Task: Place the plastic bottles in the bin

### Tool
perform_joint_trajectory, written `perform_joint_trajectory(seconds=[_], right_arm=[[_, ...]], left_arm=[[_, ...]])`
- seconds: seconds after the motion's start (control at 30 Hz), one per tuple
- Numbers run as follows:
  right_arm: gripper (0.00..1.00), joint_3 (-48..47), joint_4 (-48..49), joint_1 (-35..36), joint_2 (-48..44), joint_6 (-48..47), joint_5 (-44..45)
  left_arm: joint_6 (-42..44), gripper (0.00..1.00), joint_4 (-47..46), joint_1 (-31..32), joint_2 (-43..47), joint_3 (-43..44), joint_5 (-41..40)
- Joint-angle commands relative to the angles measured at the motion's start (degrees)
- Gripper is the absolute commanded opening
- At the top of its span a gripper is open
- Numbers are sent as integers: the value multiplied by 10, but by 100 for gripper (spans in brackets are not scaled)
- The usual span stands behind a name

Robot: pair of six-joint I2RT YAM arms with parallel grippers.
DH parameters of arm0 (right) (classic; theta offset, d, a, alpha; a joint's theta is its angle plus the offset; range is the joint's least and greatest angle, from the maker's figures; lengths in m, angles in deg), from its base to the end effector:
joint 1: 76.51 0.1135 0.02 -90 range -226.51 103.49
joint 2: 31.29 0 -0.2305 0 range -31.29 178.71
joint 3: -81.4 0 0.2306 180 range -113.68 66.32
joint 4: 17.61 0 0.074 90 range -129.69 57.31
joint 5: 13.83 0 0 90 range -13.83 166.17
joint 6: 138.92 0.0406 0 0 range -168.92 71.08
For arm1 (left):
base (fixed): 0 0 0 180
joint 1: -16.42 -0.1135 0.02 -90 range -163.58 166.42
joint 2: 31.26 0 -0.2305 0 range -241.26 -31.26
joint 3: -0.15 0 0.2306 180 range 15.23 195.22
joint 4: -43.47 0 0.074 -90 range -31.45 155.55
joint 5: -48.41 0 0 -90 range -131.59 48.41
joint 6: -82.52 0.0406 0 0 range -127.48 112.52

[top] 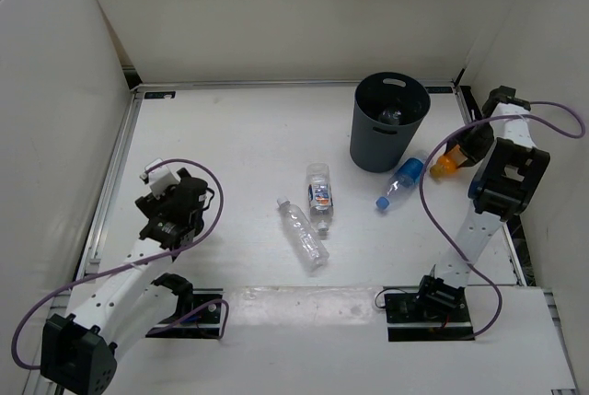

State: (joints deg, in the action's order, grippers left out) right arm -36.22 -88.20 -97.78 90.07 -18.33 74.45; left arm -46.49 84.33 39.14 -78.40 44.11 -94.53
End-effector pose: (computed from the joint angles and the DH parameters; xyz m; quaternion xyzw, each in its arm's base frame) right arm 0.3741 -0.1443 0.1850 0.4313 0.8917 0.0259 0.1346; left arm 0.1640 -0.0335 0.2012 -0.2890 0.7912 0.1730 0.5105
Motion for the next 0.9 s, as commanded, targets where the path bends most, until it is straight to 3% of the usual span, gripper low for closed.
perform_joint_trajectory(seconds=[0.0,0.17,0.47,0.7,0.87], right_arm=[[59,9,-5,0,15,-12,-16],[77,11,-19,14,9,-23,-5],[77,-1,-80,39,10,-29,78],[77,-158,-193,62,87,-48,146],[75,-190,-211,54,126,-64,124]], left_arm=[[-10,100,8,0,12,13,-9],[-12,100,9,-1,15,12,-11],[-25,100,23,0,26,8,-19],[-31,100,26,-1,35,6,-22],[-39,100,31,-2,35,5,-25]])
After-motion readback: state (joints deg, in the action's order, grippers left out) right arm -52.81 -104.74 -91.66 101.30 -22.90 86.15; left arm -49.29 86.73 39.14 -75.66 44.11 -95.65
